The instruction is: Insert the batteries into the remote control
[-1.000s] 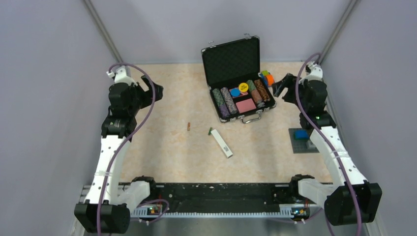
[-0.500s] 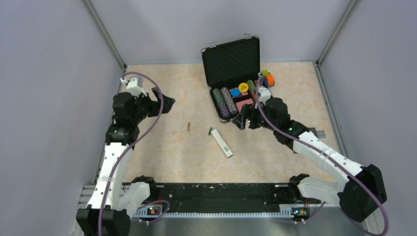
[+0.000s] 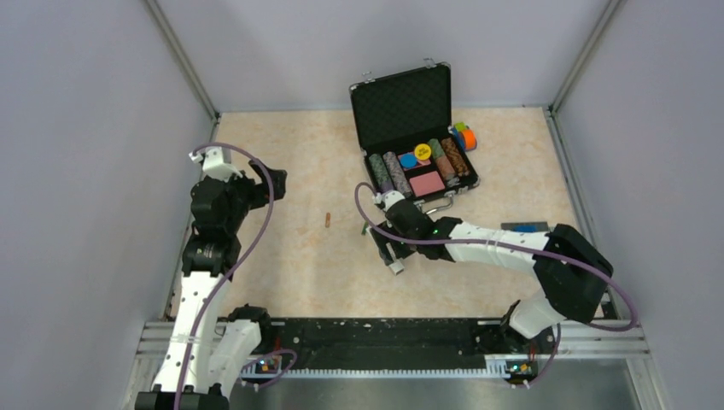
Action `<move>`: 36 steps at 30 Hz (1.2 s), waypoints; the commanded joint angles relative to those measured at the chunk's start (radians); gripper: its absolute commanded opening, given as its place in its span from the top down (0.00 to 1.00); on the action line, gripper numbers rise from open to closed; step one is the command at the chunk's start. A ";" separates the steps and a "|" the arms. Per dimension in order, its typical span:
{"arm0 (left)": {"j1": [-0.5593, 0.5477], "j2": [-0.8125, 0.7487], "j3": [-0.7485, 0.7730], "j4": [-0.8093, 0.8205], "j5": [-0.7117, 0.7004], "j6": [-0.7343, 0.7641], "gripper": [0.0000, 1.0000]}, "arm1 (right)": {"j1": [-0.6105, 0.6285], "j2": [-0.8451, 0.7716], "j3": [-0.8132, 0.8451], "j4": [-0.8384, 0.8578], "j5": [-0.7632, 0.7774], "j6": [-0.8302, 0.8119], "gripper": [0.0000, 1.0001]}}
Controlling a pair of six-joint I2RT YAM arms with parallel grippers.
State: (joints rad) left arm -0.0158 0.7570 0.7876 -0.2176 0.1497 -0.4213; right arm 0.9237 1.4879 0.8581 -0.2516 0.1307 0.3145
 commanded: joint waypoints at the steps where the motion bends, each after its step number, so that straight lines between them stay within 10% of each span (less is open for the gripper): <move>1: 0.001 -0.007 0.019 0.021 -0.104 -0.001 0.02 | 0.032 0.062 0.078 -0.015 0.072 -0.012 0.26; 25: 0.001 -0.088 -0.015 0.037 -0.351 -0.046 0.01 | 0.074 0.111 0.084 0.079 0.057 -0.056 0.80; 36: 0.003 -0.104 0.020 0.044 -0.244 -0.070 0.01 | -0.023 -0.038 0.195 0.051 -0.225 -0.010 0.83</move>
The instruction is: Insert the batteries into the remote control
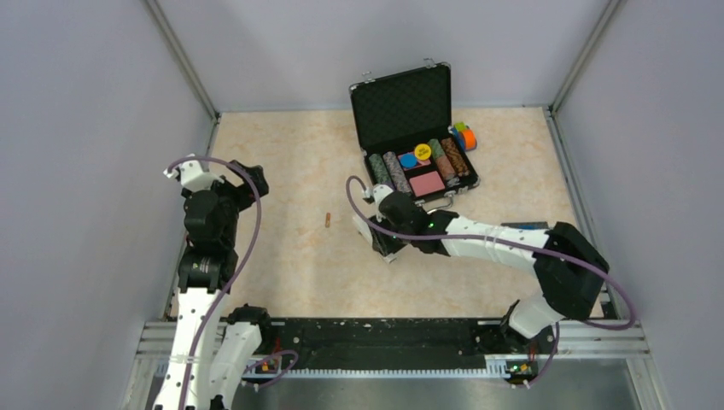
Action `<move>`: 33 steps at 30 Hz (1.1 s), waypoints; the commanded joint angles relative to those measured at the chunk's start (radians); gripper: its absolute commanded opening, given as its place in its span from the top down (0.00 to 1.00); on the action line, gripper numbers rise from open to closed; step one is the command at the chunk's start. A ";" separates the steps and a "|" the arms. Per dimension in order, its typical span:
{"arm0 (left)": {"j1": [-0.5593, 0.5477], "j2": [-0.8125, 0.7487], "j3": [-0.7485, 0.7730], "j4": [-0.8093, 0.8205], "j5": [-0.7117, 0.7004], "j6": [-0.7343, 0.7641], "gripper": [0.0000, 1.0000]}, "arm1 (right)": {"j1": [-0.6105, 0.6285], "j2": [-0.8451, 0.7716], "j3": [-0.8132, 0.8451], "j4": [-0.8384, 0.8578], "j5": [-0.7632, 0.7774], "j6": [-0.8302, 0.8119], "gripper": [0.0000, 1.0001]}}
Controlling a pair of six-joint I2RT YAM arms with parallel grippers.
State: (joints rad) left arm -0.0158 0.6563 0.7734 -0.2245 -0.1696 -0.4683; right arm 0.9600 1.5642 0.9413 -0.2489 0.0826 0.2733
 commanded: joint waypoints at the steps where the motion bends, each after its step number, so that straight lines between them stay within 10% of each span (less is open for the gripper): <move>1: 0.002 0.001 0.045 0.052 0.102 -0.032 0.01 | -0.083 -0.127 0.130 0.049 -0.222 0.041 0.83; 10: 0.003 0.059 0.213 0.051 0.465 -0.057 0.01 | -0.243 -0.214 0.240 0.178 -0.625 0.243 0.83; 18: 0.002 0.088 0.284 0.213 0.810 -0.215 0.01 | -0.307 -0.238 0.223 0.714 -1.007 0.694 0.82; 26: 0.001 0.083 0.285 0.436 0.900 -0.455 0.01 | -0.307 -0.225 0.256 1.166 -1.084 1.042 0.82; 33: 0.000 0.064 0.275 0.572 0.969 -0.529 0.01 | -0.304 -0.223 0.263 1.175 -1.068 1.061 0.82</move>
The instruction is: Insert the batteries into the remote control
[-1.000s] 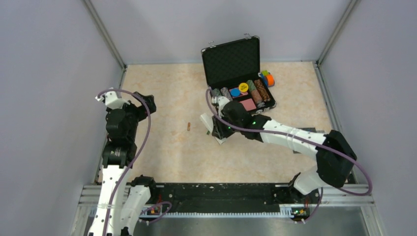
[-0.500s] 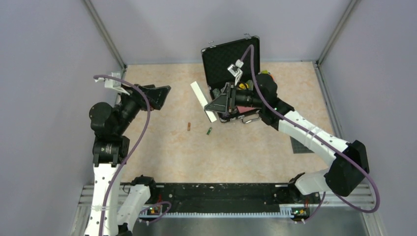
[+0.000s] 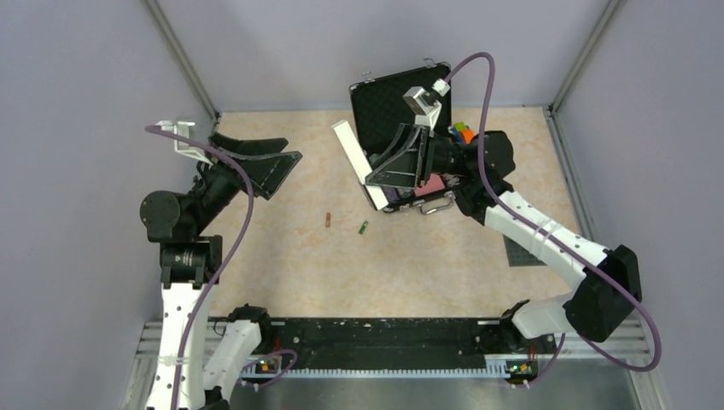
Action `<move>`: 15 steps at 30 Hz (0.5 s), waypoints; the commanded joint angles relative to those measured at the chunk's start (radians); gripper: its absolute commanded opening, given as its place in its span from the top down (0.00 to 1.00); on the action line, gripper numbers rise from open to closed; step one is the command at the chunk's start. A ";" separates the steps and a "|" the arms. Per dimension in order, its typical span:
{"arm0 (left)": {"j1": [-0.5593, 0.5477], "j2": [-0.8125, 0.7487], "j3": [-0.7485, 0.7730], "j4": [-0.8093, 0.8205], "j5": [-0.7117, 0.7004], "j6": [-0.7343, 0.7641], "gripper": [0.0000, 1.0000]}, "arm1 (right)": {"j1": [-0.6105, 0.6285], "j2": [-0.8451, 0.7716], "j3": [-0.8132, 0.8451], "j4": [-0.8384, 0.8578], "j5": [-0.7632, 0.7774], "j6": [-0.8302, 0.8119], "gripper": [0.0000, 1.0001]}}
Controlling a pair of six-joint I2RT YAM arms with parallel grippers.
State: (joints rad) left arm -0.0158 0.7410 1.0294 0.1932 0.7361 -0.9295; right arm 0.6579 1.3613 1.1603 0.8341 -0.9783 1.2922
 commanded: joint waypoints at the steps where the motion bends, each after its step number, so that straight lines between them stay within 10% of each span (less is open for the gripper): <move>1: 0.000 -0.023 0.015 0.156 0.062 -0.069 0.01 | 0.000 -0.026 0.045 0.062 -0.003 0.004 0.82; 9: -0.027 0.011 -0.007 0.149 0.046 -0.100 0.01 | 0.078 -0.075 0.149 -0.601 0.208 -0.509 0.84; 15: -0.027 0.048 0.111 -0.229 -0.127 0.067 0.01 | 0.135 -0.096 0.237 -0.974 0.417 -0.920 0.92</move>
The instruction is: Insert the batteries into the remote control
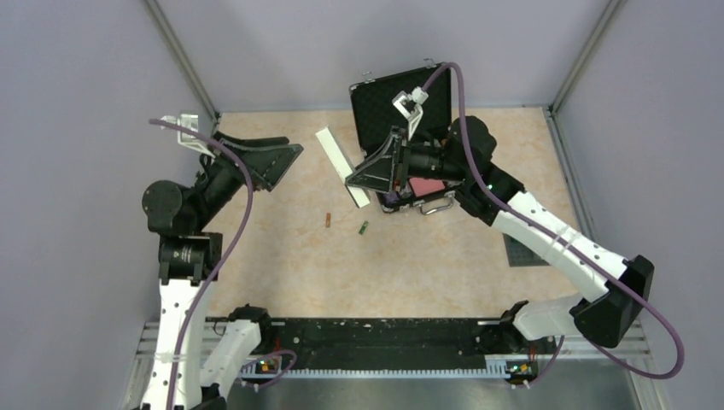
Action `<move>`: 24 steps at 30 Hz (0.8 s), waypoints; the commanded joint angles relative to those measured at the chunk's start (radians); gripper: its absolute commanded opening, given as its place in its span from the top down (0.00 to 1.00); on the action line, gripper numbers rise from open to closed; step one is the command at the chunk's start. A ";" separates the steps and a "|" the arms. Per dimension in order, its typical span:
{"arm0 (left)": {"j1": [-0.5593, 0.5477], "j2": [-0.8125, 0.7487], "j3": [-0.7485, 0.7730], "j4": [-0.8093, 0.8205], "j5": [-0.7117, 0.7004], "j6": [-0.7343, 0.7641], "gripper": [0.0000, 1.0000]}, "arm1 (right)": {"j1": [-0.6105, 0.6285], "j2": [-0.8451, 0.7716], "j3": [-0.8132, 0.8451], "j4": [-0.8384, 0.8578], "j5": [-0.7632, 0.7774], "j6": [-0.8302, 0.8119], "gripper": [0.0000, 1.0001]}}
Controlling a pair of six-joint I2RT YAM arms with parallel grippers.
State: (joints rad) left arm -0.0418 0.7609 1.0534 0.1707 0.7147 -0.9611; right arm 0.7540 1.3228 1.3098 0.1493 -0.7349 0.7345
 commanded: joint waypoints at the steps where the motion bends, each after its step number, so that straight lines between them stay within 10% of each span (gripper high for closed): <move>1: -0.001 0.041 0.101 -0.230 -0.091 0.098 0.01 | 0.063 -0.061 0.103 -0.348 0.231 -0.456 0.93; 12: -0.007 0.180 0.136 -0.313 0.137 0.096 0.01 | 0.203 -0.007 0.152 -0.515 0.670 -0.927 0.95; 24: -0.016 0.290 0.112 -0.372 0.219 0.100 0.17 | 0.244 0.076 0.182 -0.492 0.685 -1.019 0.94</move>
State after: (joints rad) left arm -0.0528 1.0523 1.1622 -0.2413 0.9028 -0.8791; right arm 0.9813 1.3899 1.4364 -0.3912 -0.0494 -0.2386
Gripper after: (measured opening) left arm 0.869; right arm 0.329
